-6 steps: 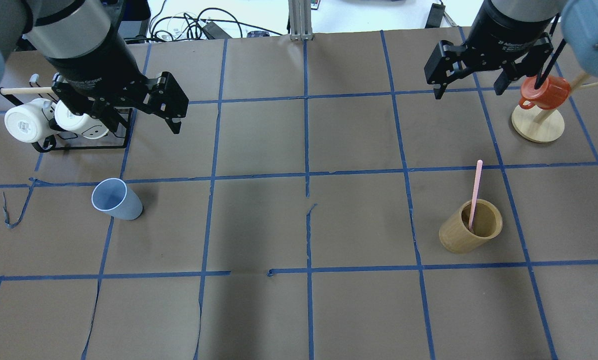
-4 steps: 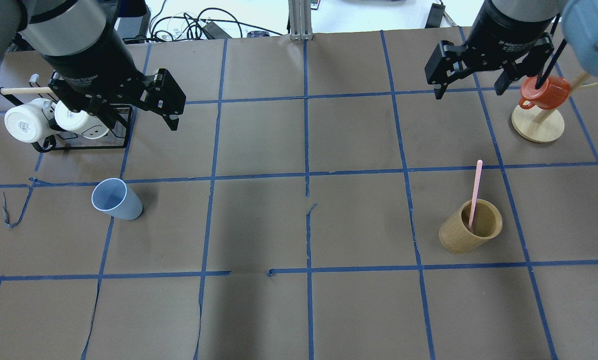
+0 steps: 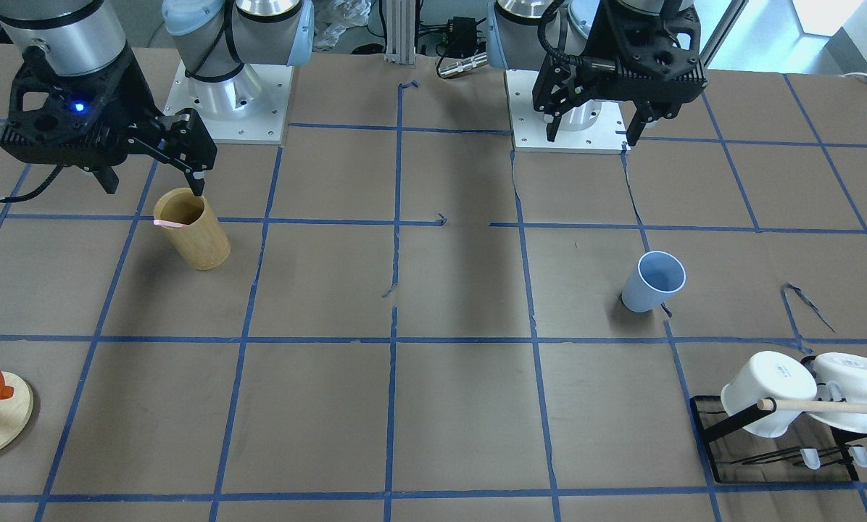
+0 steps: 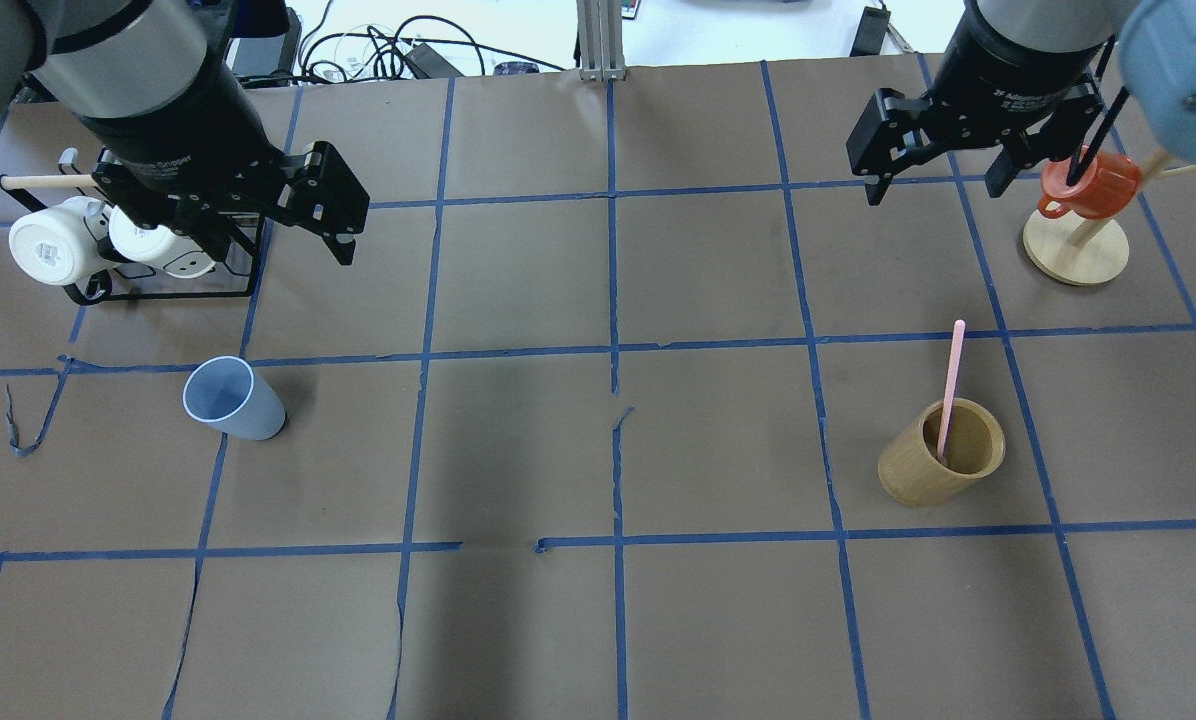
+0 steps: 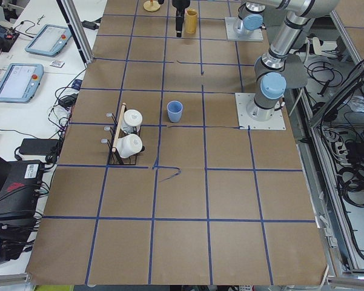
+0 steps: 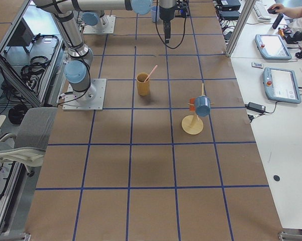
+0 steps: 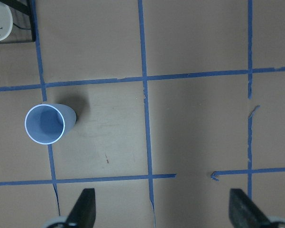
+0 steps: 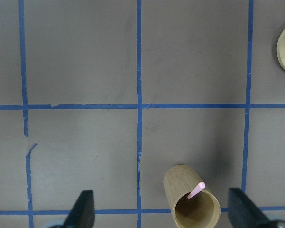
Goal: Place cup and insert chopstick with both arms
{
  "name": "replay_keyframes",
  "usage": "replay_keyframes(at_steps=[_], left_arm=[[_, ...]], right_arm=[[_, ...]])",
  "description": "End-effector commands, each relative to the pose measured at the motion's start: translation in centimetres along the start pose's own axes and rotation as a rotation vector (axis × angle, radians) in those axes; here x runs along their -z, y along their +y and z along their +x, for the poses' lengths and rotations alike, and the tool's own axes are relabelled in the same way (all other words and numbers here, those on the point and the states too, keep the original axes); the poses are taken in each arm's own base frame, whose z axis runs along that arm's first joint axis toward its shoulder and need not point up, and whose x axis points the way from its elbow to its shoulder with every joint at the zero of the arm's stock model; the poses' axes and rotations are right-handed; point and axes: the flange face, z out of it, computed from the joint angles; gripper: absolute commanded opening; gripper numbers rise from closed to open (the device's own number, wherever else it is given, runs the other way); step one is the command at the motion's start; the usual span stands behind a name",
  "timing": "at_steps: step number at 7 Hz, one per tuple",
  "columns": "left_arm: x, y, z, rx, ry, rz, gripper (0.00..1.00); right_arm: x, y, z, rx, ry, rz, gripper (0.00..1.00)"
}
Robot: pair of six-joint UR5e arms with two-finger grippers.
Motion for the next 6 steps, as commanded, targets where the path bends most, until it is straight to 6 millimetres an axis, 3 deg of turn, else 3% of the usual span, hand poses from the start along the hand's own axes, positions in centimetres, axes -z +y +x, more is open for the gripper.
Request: replay_keyframes(at_steps=[1,6], left_arm=[[-0.09,0.04,-0.08,0.002,-0.001,-0.002,1.0],[0.05,0.22,-0.07,0.002,0.001,0.001,1.0]], right_arm=[[-0.14,0.01,0.19,0.0,0.005,-0.003,1.0],[-0.79,0.29,0.19,-0.005,0.008,-0.015,1.0]])
